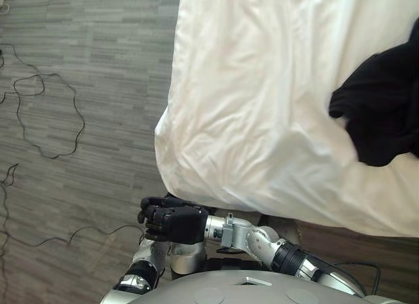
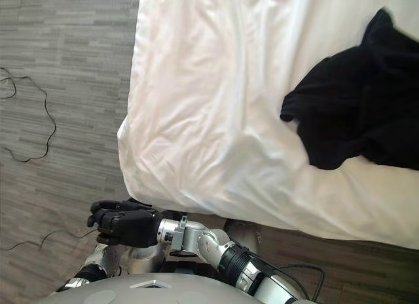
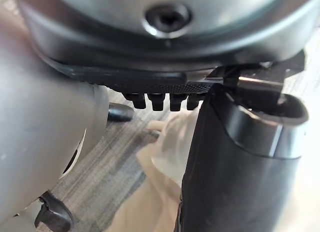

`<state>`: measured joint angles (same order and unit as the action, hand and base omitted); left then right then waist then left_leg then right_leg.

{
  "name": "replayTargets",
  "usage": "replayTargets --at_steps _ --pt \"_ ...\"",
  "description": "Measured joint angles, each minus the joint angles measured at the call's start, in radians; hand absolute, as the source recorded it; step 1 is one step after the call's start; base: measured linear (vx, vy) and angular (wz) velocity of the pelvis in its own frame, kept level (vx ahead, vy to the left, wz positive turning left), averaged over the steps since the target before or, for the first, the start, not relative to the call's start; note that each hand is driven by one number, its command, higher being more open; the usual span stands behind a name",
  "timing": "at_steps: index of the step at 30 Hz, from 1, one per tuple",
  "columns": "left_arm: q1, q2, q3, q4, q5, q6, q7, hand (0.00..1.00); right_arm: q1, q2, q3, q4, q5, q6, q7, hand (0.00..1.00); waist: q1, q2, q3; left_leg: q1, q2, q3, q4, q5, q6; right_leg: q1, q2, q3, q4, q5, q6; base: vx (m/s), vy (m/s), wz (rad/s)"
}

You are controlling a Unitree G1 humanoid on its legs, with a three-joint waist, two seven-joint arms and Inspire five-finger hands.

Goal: Tidy up the quilt and then pick up the clothes from the bed and put them into the laundry hamper

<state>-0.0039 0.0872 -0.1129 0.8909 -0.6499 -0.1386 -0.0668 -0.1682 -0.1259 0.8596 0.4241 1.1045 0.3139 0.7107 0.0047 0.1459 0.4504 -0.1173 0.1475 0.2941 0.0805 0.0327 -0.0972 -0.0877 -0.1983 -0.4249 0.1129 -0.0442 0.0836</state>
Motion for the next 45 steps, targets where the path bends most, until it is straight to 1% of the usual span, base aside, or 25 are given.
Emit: replayTargets --at_steps 2,3,4,6,7,9,10,12,14,16,17,19,23,25,26,27,28,29,31,32,35,37,39,40,45 --pt "0.012 0.005 0.0 0.013 0.04 -0.015 -0.005 1.0 0.011 -0.001 0.019 0.0 0.001 -0.034 0.055 0.0 0.01 -0.02 -0.027 0.043 0.004 0.002 -0.053 -0.002 -0.004 0.021 0.018 -0.001 -0.019 0.0 0.001 0.05 0.041 -0.06" --pt "0.012 0.019 0.0 0.015 0.074 -0.015 -0.009 1.0 0.013 0.001 0.03 -0.001 0.001 -0.078 0.095 0.0 0.025 -0.046 -0.042 0.052 0.002 -0.001 -0.057 -0.01 -0.015 0.041 0.02 -0.011 -0.042 0.004 0.007 0.05 0.067 0.15" --pt "0.013 0.026 0.0 0.019 0.084 -0.015 -0.012 1.0 0.013 0.002 0.032 -0.001 0.002 -0.097 0.114 0.0 0.032 -0.059 -0.052 0.056 0.003 -0.003 -0.057 -0.013 -0.019 0.054 0.02 -0.014 -0.053 0.007 0.012 0.03 0.051 0.28" --pt "0.021 0.044 0.01 0.05 0.155 -0.018 -0.007 1.0 0.008 0.004 0.034 -0.016 0.017 -0.168 0.165 0.0 0.06 -0.115 -0.11 0.077 -0.004 -0.016 -0.057 -0.021 -0.028 0.104 0.024 -0.037 -0.087 0.019 0.018 0.05 0.036 0.31" --pt "0.025 0.05 0.011 0.054 0.171 -0.019 -0.006 1.0 0.003 0.006 0.035 -0.023 0.035 -0.194 0.175 0.0 0.065 -0.129 -0.119 0.09 -0.006 -0.018 -0.058 -0.022 -0.029 0.121 0.023 -0.04 -0.092 0.02 0.018 0.06 0.037 0.2" --pt "0.061 0.069 0.028 0.063 0.225 -0.021 -0.002 1.0 -0.006 0.014 0.03 -0.066 0.103 -0.285 0.189 0.0 0.075 -0.175 -0.171 0.121 -0.009 -0.018 -0.064 -0.024 -0.031 0.157 0.024 -0.044 -0.103 0.02 0.019 0.05 0.028 0.07" --pt "0.074 0.068 0.054 0.076 0.247 -0.015 0.004 1.0 -0.007 0.021 0.007 -0.098 0.156 -0.357 0.195 0.0 0.074 -0.184 -0.207 0.142 -0.007 -0.017 -0.073 -0.027 -0.035 0.175 0.024 -0.047 -0.103 0.02 0.019 0.0 0.0 0.0" --pt "0.081 0.068 0.067 0.09 0.296 -0.011 0.012 1.0 -0.007 0.031 -0.024 -0.129 0.213 -0.423 0.189 0.0 0.073 -0.184 -0.239 0.163 -0.004 -0.014 -0.087 -0.029 -0.037 0.187 0.027 -0.048 -0.103 0.02 0.02 0.01 0.021 -0.06" --pt "0.085 0.068 0.081 0.1 0.349 -0.01 0.012 1.0 -0.007 0.05 -0.066 -0.169 0.252 -0.494 0.133 0.0 0.069 -0.182 -0.259 0.183 -0.001 -0.007 -0.092 -0.029 -0.039 0.2 0.029 -0.046 -0.104 0.02 0.02 -0.04 0.008 -0.17" --pt "0.093 0.069 0.079 0.103 0.391 -0.007 0.012 1.0 -0.006 0.066 -0.097 -0.188 0.283 -0.555 0.025 0.0 0.059 -0.173 -0.283 0.202 -0.001 0.009 -0.112 -0.03 -0.039 0.203 0.033 -0.038 -0.111 0.021 0.02 -0.08 0.003 -0.21" --pt "0.096 0.068 0.078 0.104 0.394 -0.007 0.012 1.0 -0.006 0.066 -0.102 -0.189 0.283 -0.566 -0.012 0.0 0.053 -0.17 -0.286 0.205 -0.001 0.011 -0.118 -0.029 -0.039 0.203 0.034 -0.038 -0.114 0.021 0.02 -0.09 0.005 -0.09" --pt "0.097 0.07 0.074 0.106 0.393 0.009 0.012 1.0 0.012 0.067 -0.127 -0.169 0.274 -0.59 -0.158 0.0 0.041 -0.166 -0.288 0.212 -0.001 0.026 -0.136 -0.023 -0.042 0.194 0.037 -0.029 -0.115 0.023 0.024 -0.13 0.016 -0.14" --pt "0.094 0.07 0.057 0.106 0.387 0.021 0.012 1.0 0.11 0.079 -0.235 -0.064 0.155 -0.581 -0.344 0.0 0.036 -0.146 -0.288 0.203 -0.007 0.075 -0.139 -0.017 -0.041 0.151 0.045 0.027 -0.125 0.045 0.018 -0.12 0.028 -0.38" --pt "0.094 0.067 0.039 0.106 0.382 0.031 0.01 1.0 0.195 0.067 -0.342 -0.042 0.081 -0.559 -0.398 0.0 0.009 -0.134 -0.286 0.189 -0.014 0.101 -0.14 -0.014 -0.037 0.124 0.044 0.062 -0.134 0.063 0.019 -0.08 0.015 -0.43" --pt "0.097 0.058 0.036 0.106 0.376 0.035 0.007 1.0 0.257 0.049 -0.439 -0.04 0.038 -0.536 -0.417 0.0 -0.013 -0.117 -0.276 0.188 -0.017 0.129 -0.141 -0.015 -0.036 0.104 0.04 0.088 -0.134 0.073 0.021 -0.05 0.03 -0.6" --pt "0.102 0.047 0.041 0.106 0.368 0.043 0.0 1.0 0.317 0.032 -0.547 -0.046 -0.001 -0.519 -0.398 0.0 -0.037 -0.1 -0.269 0.191 -0.017 0.154 -0.141 -0.017 -0.032 0.093 0.038 0.113 -0.135 0.078 0.024 -0.06 0.026 -0.63" --pt "0.108 0.041 0.045 0.106 0.368 0.051 -0.004 1.0 0.35 0.023 -0.589 -0.065 -0.01 -0.516 -0.381 0.0 -0.048 -0.094 -0.269 0.194 -0.017 0.167 -0.141 -0.017 -0.031 0.089 0.038 0.125 -0.134 0.079 0.025 -0.03 -0.004 -0.67" --pt "0.122 0.031 0.074 0.106 0.361 0.07 -0.012 1.0 0.432 0.019 -0.706 -0.123 -0.052 -0.504 -0.334 0.0 -0.082 -0.091 -0.273 0.217 -0.011 0.206 -0.139 -0.019 -0.033 0.091 0.045 0.153 -0.134 0.079 0.025 -0.01 -0.022 -0.55" --pt "0.126 0.025 0.096 0.105 0.339 0.092 -0.021 1.0 0.48 0.022 -0.792 -0.135 -0.079 -0.495 -0.311 0.0 -0.087 -0.093 -0.274 0.232 0.0 0.236 -0.136 -0.025 -0.041 0.091 0.05 0.173 -0.133 0.079 0.024 -0.01 -0.042 -0.52" --pt "0.131 0.024 0.122 0.105 0.331 0.105 -0.035 1.0 0.524 0.022 -0.88 -0.123 -0.078 -0.486 -0.292 0.0 -0.088 -0.1 -0.277 0.242 0.011 0.259 -0.134 -0.029 -0.043 0.089 0.062 0.188 -0.133 0.077 0.022 -0.02 -0.061 -0.44" --pt "0.132 0.028 0.177 0.105 0.322 0.124 -0.055 1.0 0.616 0.012 -1.087 -0.005 -0.069 -0.448 -0.277 0.0 -0.089 -0.118 -0.285 0.253 0.036 0.302 -0.116 -0.041 -0.058 0.089 0.084 0.212 -0.133 0.069 0.01 -0.01 -0.076 -0.36" --pt "0.157 0.028 0.238 0.105 0.297 0.146 -0.076 1.0 0.681 0.002 -1.239 0.128 -0.071 -0.424 -0.261 0.0 -0.094 -0.12 -0.297 0.273 0.053 0.34 -0.113 -0.047 -0.067 0.09 0.103 0.235 -0.131 0.063 0.001 0.0 -0.076 -0.37" --pt "0.174 0.026 0.278 0.105 0.298 0.162 -0.093 1.0 0.72 0.003 -1.323 0.191 -0.086 -0.412 -0.259 0.0 -0.108 -0.118 -0.306 0.285 0.059 0.363 -0.115 -0.047 -0.068 0.094 0.11 0.242 -0.129 0.06 -0.003 0.01 -0.05 -0.2" --pt "0.176 0.023 0.299 0.105 0.298 0.179 -0.098 1.0 0.744 0.006 -1.352 0.209 -0.116 -0.405 -0.259 1.0 -0.116 -0.117 -0.311 0.292 0.061 0.372 -0.115 -0.046 -0.068 0.098 0.112 0.243 -0.128 0.06 -0.003 -0.01 -0.038 -0.13" --pt "0.2 0.005 0.356 0.094 0.305 0.212 -0.104 1.0 0.736 0.076 -1.346 0.267 -0.274 -0.391 -0.257 1.0 -0.108 -0.134 -0.352 0.319 0.057 0.396 -0.123 -0.047 -0.069 0.103 0.111 0.26 -0.115 0.06 -0.003 -0.07 -0.009 -0.1"
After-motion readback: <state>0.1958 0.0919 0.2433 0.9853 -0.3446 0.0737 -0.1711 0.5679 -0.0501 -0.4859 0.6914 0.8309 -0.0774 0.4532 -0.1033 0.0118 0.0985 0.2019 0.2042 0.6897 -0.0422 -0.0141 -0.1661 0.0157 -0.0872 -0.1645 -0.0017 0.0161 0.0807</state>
